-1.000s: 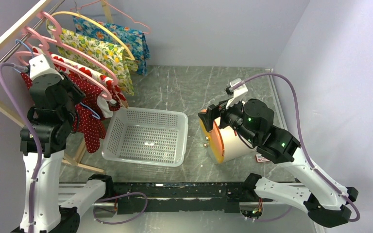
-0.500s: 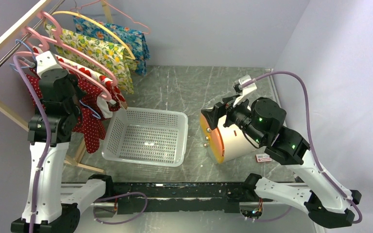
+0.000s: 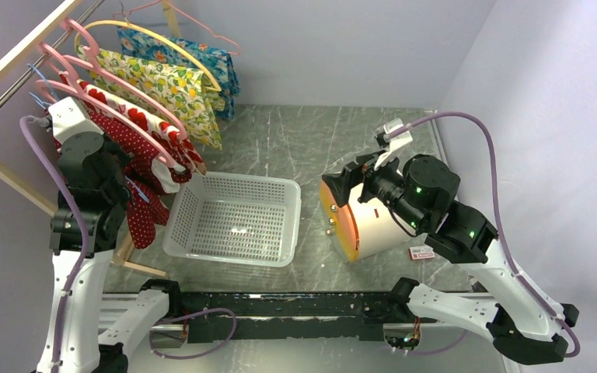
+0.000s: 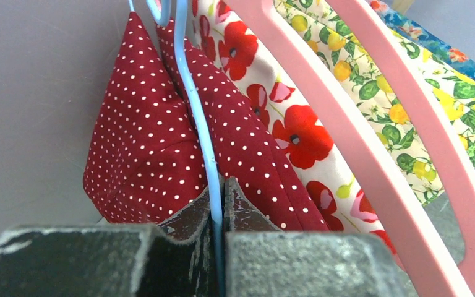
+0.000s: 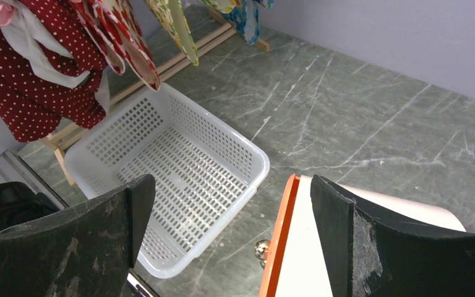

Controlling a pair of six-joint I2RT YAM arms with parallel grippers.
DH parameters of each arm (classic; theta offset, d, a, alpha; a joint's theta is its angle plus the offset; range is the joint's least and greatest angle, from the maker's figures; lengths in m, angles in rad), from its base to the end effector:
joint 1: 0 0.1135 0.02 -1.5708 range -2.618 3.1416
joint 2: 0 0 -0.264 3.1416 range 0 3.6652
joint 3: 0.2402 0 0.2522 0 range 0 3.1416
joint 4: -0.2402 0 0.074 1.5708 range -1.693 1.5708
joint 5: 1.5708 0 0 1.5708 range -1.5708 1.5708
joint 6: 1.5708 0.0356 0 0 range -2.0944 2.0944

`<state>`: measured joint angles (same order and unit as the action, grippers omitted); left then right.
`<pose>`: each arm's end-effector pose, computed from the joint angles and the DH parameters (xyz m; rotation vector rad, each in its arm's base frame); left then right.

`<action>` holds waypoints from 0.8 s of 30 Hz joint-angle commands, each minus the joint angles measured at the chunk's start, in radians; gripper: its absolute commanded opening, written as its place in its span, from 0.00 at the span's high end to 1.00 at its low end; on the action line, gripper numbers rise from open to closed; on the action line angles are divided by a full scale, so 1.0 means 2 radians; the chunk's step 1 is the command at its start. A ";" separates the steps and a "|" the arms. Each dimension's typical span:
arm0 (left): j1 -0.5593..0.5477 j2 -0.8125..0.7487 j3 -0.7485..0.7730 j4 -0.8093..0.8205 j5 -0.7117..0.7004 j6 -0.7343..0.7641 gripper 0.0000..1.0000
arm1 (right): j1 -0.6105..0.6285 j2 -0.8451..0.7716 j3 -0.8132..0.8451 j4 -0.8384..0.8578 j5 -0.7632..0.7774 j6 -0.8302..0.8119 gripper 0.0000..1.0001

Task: Remove the skirt from the hanger
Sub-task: Pick up the hanger from the clothesline.

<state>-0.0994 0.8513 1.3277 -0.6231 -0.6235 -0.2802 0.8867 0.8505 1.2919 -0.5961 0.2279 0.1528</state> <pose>0.1394 0.0070 0.4627 -0.6001 1.5863 0.2510 0.1005 0.1105 0.4541 -0.4670 1.6920 0.5693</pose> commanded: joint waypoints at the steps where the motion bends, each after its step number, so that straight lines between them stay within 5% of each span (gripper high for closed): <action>1: 0.004 -0.021 -0.019 0.062 -0.036 0.015 0.93 | 0.003 0.004 0.012 0.009 0.003 -0.005 0.00; 12: 0.004 -0.046 -0.041 0.111 -0.075 0.076 0.93 | 0.003 0.048 0.031 0.012 0.006 -0.012 0.00; 24: 0.004 -0.050 -0.035 0.122 0.042 0.035 0.93 | 0.003 0.068 0.022 0.023 -0.011 -0.014 0.00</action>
<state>-0.0990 0.7654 1.2331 -0.4721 -0.6456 -0.1658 0.8867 0.9909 1.3228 -0.5659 0.2226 0.1482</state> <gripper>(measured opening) 0.073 0.997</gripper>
